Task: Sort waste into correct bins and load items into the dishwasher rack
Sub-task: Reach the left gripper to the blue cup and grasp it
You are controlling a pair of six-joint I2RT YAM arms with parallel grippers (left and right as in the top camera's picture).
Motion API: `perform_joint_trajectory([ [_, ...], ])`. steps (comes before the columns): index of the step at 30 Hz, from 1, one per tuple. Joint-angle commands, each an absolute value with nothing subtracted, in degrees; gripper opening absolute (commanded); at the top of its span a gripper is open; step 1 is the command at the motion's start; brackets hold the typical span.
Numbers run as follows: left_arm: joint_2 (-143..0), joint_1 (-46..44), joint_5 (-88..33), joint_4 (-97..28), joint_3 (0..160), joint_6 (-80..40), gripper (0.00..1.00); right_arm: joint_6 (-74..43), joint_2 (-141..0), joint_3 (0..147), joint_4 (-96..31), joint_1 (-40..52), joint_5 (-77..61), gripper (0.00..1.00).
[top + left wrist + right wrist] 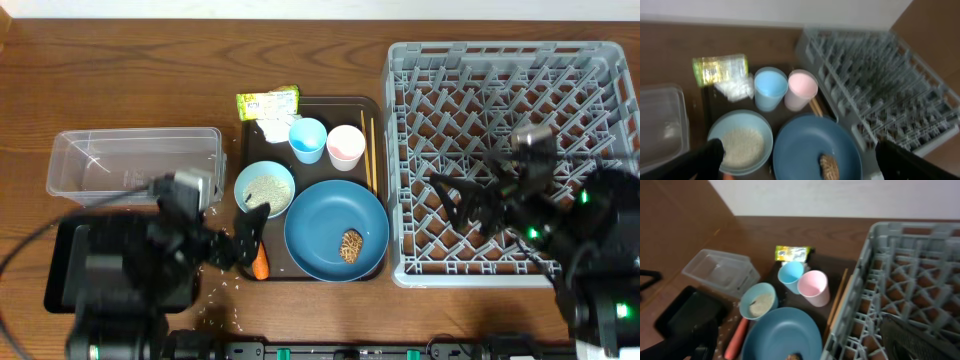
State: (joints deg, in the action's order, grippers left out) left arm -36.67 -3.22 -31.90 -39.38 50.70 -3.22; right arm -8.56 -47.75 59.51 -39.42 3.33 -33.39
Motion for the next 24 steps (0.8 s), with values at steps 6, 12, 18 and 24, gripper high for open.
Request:
perform_joint_trajectory([
  [6,-48.71,-3.42,-39.53,-42.78,54.72,-8.23,0.98,-6.61,-54.43,61.06,-41.01,1.85,-39.94,0.99],
  [12,-53.34,-5.39,-38.24,-41.71,55.33,-8.54,0.98,-13.78,-54.76,61.12,-47.66,1.85,-20.23,0.99],
  [18,-61.95,-15.11,-23.42,-41.74,57.76,-11.14,0.98,-15.4,-54.76,62.0,-51.88,1.89,-14.98,0.99],
  [24,-71.35,-23.16,-6.74,-41.85,58.0,-14.2,0.98,-14.46,-54.74,62.26,-52.1,1.91,-15.07,0.99],
])
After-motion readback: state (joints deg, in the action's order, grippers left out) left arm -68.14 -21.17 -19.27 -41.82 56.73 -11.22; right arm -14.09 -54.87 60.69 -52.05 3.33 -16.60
